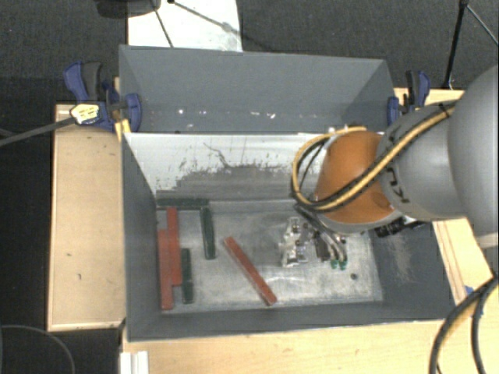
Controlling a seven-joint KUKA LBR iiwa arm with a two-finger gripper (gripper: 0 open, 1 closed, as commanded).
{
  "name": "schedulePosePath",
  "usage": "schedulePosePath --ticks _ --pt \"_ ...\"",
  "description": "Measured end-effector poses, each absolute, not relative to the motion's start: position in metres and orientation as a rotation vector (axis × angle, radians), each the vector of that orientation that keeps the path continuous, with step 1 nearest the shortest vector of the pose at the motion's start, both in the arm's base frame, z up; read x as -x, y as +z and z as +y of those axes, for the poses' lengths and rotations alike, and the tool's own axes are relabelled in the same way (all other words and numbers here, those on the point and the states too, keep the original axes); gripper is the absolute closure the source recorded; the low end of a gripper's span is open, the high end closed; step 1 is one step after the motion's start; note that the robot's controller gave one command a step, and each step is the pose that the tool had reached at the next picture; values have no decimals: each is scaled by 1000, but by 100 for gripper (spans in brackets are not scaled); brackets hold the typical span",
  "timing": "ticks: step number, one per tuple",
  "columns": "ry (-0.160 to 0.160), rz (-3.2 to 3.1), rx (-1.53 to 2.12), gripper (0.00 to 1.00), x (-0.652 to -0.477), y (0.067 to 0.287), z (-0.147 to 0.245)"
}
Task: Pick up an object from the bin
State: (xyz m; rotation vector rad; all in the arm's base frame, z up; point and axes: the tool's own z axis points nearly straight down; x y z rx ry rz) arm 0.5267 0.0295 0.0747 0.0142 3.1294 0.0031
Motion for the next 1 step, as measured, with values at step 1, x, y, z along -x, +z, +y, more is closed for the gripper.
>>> schedulePosePath --ticks 1 --pt "1 3132 -10 0 -526 73 29"
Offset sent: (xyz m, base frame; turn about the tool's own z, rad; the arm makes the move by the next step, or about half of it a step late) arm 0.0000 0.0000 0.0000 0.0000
